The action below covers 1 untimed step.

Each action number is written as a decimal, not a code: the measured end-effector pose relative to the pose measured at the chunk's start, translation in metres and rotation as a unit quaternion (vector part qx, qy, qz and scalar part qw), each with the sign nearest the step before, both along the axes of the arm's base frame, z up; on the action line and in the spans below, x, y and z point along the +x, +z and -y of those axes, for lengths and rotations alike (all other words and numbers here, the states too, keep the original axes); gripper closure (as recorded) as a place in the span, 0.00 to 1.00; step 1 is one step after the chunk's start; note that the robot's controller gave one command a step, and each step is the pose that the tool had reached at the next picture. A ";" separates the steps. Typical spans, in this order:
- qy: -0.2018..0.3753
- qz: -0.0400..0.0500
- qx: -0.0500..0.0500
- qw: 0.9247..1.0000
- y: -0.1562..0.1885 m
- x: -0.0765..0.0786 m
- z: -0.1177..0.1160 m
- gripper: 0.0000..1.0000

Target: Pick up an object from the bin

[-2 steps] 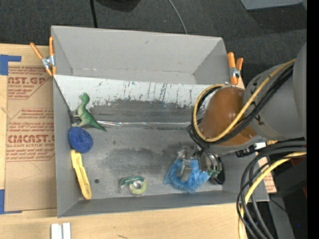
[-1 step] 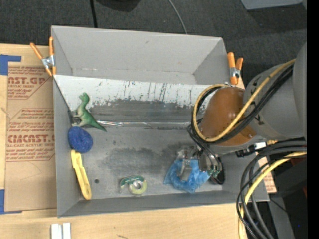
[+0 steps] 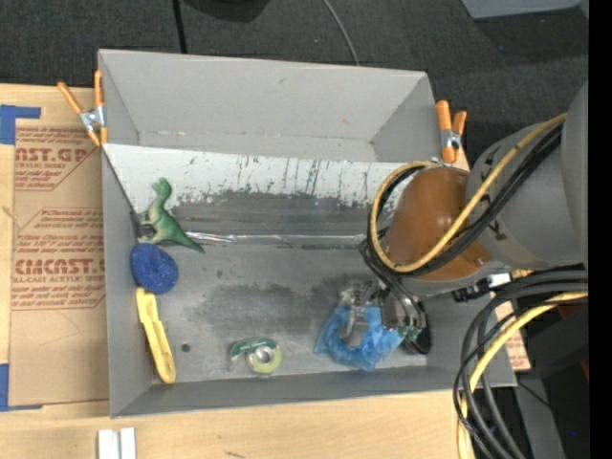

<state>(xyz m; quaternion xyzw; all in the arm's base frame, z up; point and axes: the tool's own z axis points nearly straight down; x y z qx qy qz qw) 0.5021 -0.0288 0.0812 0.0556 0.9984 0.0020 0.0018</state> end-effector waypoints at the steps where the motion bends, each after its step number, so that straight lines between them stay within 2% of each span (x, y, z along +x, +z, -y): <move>1: 0.000 0.000 0.000 1.000 0.000 0.000 0.000 1.00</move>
Offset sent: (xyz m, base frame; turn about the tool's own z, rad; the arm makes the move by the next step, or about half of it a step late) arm 0.0000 0.0000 0.0000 0.0000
